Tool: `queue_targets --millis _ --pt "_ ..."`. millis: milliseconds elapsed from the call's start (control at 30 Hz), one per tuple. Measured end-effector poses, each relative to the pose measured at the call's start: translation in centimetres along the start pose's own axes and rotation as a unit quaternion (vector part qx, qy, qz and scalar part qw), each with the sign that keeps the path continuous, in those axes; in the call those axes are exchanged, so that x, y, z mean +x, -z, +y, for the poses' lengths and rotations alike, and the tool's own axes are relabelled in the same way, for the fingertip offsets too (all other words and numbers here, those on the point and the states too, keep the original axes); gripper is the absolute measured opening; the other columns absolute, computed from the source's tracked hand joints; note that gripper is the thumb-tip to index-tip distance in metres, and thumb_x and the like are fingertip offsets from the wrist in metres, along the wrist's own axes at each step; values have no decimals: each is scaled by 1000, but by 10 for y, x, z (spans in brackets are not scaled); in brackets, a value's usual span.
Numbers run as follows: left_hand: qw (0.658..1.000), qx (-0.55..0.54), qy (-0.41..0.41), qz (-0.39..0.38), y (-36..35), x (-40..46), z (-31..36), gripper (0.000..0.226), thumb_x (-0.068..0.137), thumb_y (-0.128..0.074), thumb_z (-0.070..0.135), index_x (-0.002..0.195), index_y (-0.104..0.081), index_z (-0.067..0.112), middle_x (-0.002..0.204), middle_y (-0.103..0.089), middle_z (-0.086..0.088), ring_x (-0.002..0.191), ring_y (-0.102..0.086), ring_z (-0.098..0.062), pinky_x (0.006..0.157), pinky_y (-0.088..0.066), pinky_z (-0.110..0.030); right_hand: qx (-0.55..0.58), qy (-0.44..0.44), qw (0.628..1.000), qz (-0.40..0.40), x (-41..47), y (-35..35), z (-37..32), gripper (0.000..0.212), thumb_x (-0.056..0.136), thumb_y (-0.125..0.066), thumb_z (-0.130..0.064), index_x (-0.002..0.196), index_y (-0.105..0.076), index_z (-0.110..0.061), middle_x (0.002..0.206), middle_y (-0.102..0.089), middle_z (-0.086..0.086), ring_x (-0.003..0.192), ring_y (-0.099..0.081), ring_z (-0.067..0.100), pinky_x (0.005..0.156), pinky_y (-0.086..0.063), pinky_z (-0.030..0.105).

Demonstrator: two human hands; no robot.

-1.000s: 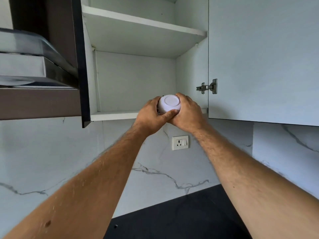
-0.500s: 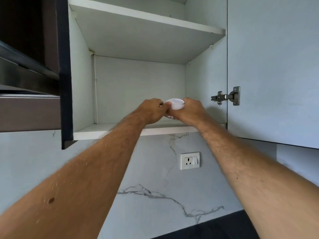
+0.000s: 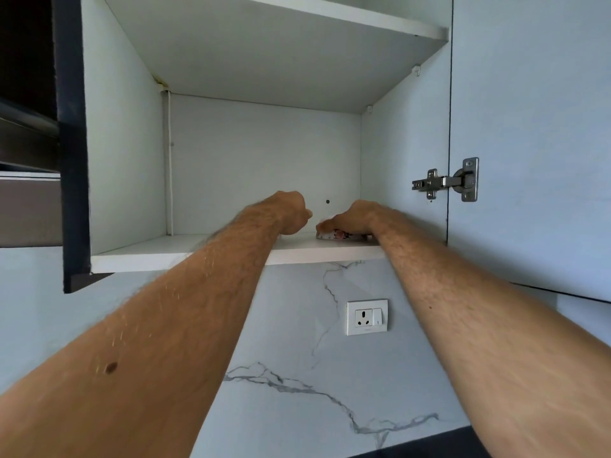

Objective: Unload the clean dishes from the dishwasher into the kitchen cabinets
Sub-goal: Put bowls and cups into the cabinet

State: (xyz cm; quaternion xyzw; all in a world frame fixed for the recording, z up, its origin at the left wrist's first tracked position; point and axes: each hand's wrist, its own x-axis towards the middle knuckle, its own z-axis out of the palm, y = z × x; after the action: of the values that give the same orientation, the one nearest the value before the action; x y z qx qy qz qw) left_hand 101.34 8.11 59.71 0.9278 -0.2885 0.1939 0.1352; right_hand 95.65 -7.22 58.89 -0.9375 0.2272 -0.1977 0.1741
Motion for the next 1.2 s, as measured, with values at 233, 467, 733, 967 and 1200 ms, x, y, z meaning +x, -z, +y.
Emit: queue_targets --millis 233,467,733,967,1200 --pt "994 66 28 -82 1 15 14 28 95 -60 26 115 -66 8 110 -70 -6 102 -66 -23 92 -56 -38 -101 19 995 4 27 5 -1 89 68 -70 -77 130 -56 -14 129 -62 5 106 -60 26 96 -49 38" --pt "987 90 46 -127 10 26 25 27 93 -65 28 109 -67 6 110 -68 -6 108 -65 -24 95 -54 -41 -51 75 995 42 57 -1 17 51 83 -77 -31 127 -51 -25 119 -56 6 90 -57 24 74 -46 29" --pt "994 110 -4 -3 -11 32 17 23 85 -65 28 68 -55 17 76 -62 -1 75 -64 -20 78 -58 -35 -24 99 992 79 69 -8 20 22 86 -61 -12 105 -72 -13 104 -70 9 89 -69 26 84 -59 38" --pt "989 142 -23 23 -17 35 16 23 83 -65 27 65 -52 19 74 -58 0 78 -63 -21 76 -57 -35 -63 73 995 36 68 -10 21 26 78 -73 -29 100 -69 -14 92 -65 4 78 -60 21 74 -50 27" --pt "991 130 -12 30 -19 40 13 24 83 -64 28 66 -50 20 75 -53 0 79 -59 -24 71 -51 -33 -93 64 993 26 69 -11 25 18 84 -59 -29 88 -54 -12 96 -57 8 87 -57 29 74 -45 29"
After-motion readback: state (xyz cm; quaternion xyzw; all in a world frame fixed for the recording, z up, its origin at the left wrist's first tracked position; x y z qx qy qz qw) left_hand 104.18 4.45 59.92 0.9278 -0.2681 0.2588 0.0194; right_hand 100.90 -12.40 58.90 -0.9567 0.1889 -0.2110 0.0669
